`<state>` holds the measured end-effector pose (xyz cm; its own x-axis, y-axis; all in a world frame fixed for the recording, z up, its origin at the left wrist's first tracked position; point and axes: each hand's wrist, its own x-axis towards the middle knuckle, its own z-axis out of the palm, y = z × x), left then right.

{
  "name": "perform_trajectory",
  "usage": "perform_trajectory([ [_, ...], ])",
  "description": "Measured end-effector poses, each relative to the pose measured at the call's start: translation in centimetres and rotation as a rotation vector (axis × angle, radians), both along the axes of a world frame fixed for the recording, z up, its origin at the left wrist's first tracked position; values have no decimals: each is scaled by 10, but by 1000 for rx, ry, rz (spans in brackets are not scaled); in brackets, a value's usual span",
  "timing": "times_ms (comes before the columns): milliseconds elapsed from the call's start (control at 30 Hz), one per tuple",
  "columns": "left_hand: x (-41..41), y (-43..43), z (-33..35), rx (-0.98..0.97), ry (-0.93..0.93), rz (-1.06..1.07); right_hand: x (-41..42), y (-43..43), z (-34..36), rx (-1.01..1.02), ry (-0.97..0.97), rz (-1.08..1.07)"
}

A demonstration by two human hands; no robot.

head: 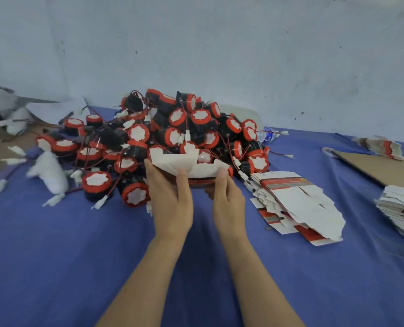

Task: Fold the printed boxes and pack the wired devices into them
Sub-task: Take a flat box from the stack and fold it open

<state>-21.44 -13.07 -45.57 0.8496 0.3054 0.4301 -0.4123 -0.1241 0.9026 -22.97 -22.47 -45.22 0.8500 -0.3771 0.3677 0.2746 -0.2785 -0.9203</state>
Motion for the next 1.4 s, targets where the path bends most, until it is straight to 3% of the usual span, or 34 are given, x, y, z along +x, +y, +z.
perform_trajectory([
  [100, -5, -6, -5, 125, -65, -66, 0, -2, -1, -7, 38, -32],
  [300, -4, -12, -13, 190, -90, -147, 4, -8, -5, 47, 36, -64],
  [433, -4, -9, -11, 269, -129, -145, 4, -10, 1, -86, -99, -60],
  [567, -2, -6, -9, 158, -102, -199, 2, -15, 7, 27, -105, 96],
  [867, -7, -6, 5, -63, 29, -228, -1, -9, 7, 112, -93, 93],
  [1000, -8, -9, 1, -46, 31, -246, 2, -10, 6, 206, -41, 56],
  [1133, -3, -6, -4, 0, 86, -227, 5, -19, 4, 345, 82, 156],
  [1400, 3, -4, -5, -2, 130, -264, 5, -15, 4, 95, 66, -118],
])
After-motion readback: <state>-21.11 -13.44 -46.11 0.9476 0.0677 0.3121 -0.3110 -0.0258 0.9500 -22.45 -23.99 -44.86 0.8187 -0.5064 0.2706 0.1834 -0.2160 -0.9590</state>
